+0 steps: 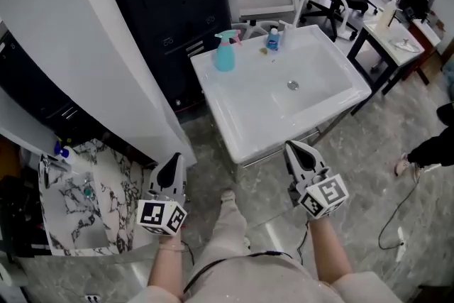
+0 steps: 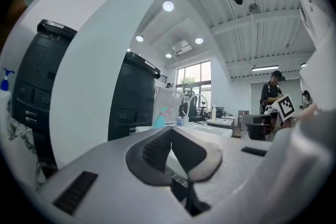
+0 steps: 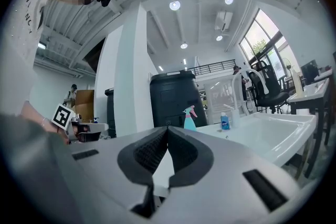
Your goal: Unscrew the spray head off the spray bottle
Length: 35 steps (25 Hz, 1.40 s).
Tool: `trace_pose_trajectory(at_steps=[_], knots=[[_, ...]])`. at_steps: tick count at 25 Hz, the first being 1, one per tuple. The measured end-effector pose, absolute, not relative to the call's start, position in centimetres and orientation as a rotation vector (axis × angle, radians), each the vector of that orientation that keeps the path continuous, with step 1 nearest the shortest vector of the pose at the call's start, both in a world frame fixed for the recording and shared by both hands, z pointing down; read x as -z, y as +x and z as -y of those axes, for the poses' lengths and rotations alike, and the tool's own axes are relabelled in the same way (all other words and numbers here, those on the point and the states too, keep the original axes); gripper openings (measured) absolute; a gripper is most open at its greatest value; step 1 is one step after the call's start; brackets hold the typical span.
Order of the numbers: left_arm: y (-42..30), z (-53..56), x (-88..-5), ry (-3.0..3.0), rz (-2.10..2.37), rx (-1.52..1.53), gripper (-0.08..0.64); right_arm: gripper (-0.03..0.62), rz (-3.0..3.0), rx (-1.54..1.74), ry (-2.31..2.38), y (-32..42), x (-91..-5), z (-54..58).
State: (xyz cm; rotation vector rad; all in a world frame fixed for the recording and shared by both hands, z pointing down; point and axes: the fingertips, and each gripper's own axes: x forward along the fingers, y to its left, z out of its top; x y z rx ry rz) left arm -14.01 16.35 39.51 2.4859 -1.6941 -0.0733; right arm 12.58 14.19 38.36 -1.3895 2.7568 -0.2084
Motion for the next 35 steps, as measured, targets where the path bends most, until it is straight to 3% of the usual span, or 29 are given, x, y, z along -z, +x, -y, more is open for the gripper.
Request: trace_pose_trajectory(at_steps=[21,35], knots=[[-13.4,4.5,-40.3,2.624,1.376,0.041,0.005,0.003,-2.779,0.279,-1.500,9.9,-39.7,3.4],[-10.8,12.5,-41.5,2.694,1.122,0.133,0.017,0.005,-2.863,0.243,-1.432,3.7,-40.0,11.1]])
